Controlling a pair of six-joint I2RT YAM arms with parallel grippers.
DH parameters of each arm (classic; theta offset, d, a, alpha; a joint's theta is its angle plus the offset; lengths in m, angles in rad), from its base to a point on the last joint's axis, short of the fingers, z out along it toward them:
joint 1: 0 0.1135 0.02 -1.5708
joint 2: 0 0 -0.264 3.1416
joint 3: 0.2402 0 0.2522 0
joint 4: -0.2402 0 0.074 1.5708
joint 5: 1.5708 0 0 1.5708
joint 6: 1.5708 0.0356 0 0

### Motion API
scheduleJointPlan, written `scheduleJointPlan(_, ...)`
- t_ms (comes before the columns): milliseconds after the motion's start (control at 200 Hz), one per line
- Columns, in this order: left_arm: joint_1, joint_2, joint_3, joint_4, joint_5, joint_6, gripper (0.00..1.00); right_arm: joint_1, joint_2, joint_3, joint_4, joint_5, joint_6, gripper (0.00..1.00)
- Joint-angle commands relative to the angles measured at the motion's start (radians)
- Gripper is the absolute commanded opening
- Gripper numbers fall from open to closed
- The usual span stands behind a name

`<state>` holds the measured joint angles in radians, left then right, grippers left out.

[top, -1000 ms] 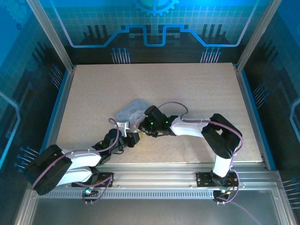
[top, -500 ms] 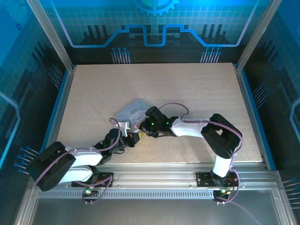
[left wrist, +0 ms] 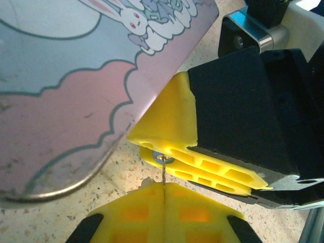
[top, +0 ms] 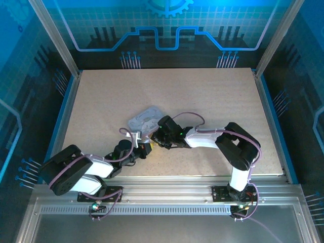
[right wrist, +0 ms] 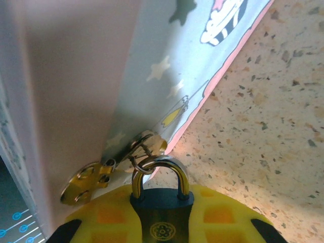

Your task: Unlock a padlock with a key

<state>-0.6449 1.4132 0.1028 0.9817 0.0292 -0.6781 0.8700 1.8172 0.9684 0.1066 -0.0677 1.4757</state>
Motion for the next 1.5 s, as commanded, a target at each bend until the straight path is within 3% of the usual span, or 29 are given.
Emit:
scheduleJointPlan(0,0.015,0.016,0.005,0.178,-0.043,0.038,0.0,0.028,0.017,-0.007,0.042,-0.103,0.029,0.0)
scheduleJointPlan(250,0.019,0.088,0.006,0.278,-0.07,0.057,0.0,0.035,0.027,0.0,0.048,-0.116,0.032,0.0)
scheduleJointPlan(380,0.032,0.187,0.001,0.419,-0.081,0.042,0.0,0.043,0.03,0.002,0.036,-0.12,0.032,0.0)
scheduleJointPlan(780,0.05,0.152,0.043,0.417,-0.022,0.046,0.0,0.043,0.074,-0.002,0.07,-0.135,0.045,0.0)
scheduleJointPlan(1145,0.05,0.196,0.053,0.417,-0.039,0.119,0.0,0.039,0.047,-0.019,0.076,-0.122,0.053,0.0)
scheduleJointPlan(1235,0.06,0.182,0.03,0.409,-0.028,0.129,0.17,0.025,0.043,-0.017,0.06,-0.113,0.039,0.0)
scheduleJointPlan(1316,0.07,0.164,0.004,0.376,-0.011,0.123,0.25,0.008,0.035,-0.019,0.051,-0.107,0.03,0.0)
scheduleJointPlan(1496,0.074,0.099,-0.031,0.245,0.01,0.112,0.29,-0.019,-0.008,-0.025,0.01,-0.079,-0.004,0.0)
